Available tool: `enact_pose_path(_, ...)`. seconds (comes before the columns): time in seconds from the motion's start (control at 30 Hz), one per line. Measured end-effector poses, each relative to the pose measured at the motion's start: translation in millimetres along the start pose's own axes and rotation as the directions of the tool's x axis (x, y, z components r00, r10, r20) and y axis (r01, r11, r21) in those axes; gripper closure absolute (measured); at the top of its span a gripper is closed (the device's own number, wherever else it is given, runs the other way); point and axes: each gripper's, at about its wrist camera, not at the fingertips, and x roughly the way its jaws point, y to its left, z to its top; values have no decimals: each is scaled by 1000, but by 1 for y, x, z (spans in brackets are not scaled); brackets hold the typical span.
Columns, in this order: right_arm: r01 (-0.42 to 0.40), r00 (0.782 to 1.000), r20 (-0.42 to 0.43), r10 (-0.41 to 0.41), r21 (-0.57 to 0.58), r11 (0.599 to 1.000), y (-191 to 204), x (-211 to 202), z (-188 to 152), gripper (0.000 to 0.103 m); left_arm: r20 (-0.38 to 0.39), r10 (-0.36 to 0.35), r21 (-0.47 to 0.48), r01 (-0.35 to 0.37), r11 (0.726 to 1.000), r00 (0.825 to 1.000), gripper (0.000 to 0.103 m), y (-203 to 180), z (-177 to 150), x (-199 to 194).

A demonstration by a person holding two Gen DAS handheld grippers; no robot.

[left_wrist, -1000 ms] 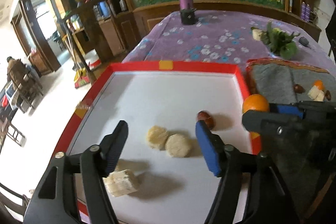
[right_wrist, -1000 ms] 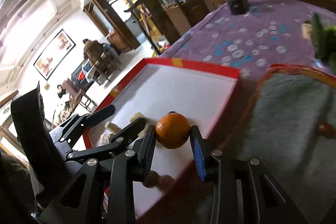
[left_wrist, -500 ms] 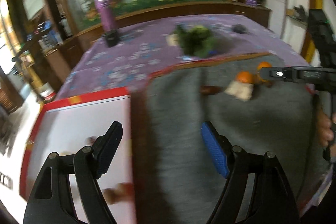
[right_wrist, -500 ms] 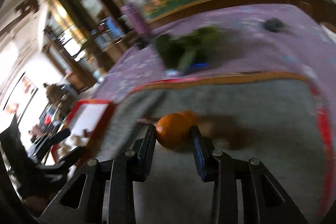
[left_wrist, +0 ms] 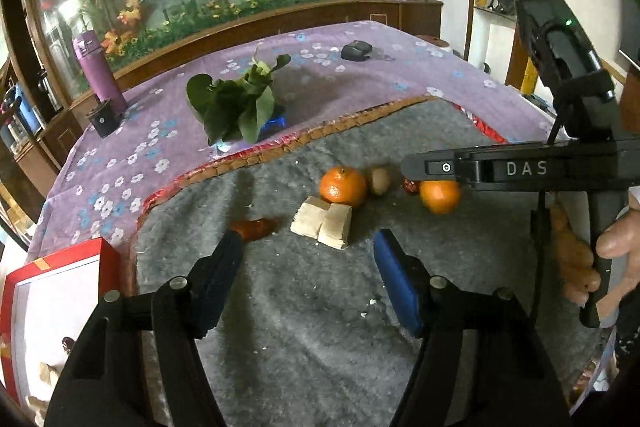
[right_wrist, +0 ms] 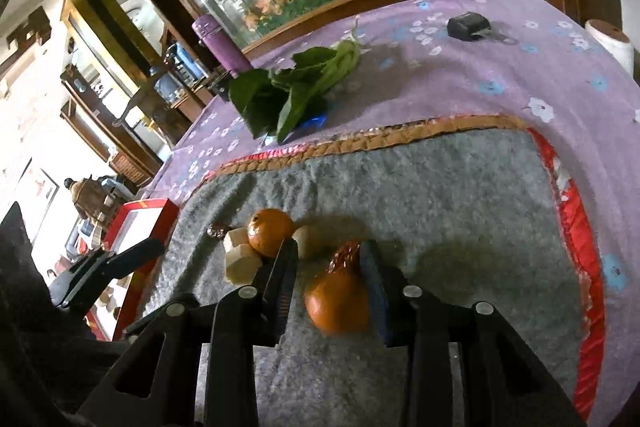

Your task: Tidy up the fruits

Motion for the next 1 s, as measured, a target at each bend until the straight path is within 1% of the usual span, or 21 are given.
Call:
enact_pose_path(0.13, 43, 998, -36, -43, -11, 999, 0, 7, -2, 71, -2, 7, 3, -7, 1000, 1000, 36, 1, -1, 0)
enact_pose_path(0.17, 39, 998, -45, -39, -6, 999, -2, 8, -2, 71, -2, 13, 10, -13, 1000, 1000, 36, 1, -1, 0)
enact_pose_path(0.23, 33, 998, -59, -32, 9, 999, -5, 7, -2, 67, 2, 16, 24, -16, 1000, 1000, 36, 0, -3, -2)
enact_pose_path(0.37, -11, 997, -73, 13, 22, 1000, -8, -5, -7, 67, -3, 26, 37, -26, 999, 1000, 36, 4, -9, -4)
enact_pose_path(0.43, -30, 994, -103, 28, -20, 999, -3, -13, -16, 67, -9, 44, 38, -44, 998, 999, 36, 10, -13, -7)
enact_pose_path(0.5, -55, 989, -138, 43, -87, 995, 9, -21, -29, 67, -10, 57, 19, -57, 998, 998, 36, 20, -17, -10)
enact_pose_path(0.53, -73, 986, -159, 51, -133, 988, 19, -25, -38, 64, -8, 61, 6, -60, 998, 998, 36, 24, -18, -11)
enact_pose_path(0.57, -74, 985, -168, 47, -160, 984, 25, -26, -43, 62, -8, 66, -16, -66, 998, 998, 36, 30, -20, -12)
enact_pose_path(0.6, -66, 985, -171, 33, -190, 980, 33, -27, -49, 58, -10, 69, -30, -69, 997, 998, 36, 34, -21, -13)
enact_pose_path(0.7, 14, 988, -143, -53, -263, 965, 50, -22, -59, 57, -4, 79, -74, -79, 994, 997, 36, 45, -27, -21)
enact_pose_path(0.77, 68, 981, -154, -117, -291, 954, 56, -12, -64, 66, 4, 87, -96, -86, 992, 996, 36, 52, -33, -31)
enact_pose_path(0.8, 98, 980, -134, -145, -307, 947, 59, -11, -65, 69, 9, 91, -106, -89, 990, 996, 36, 55, -36, -36)
enact_pose_path(0.83, 113, 979, -126, -161, -323, 939, 63, -11, -67, 70, 18, 98, -120, -95, 988, 995, 36, 60, -40, -45)
enact_pose_path(0.93, 129, 976, -121, -178, -334, 934, 71, -11, -67, 70, 45, 135, -160, -127, 979, 990, 36, 78, -54, -70)
enact_pose_path(1.0, 88, 984, -120, -133, -320, 943, 83, -11, -60, 70, 63, 162, -194, -147, 970, 985, 36, 93, -64, -87)
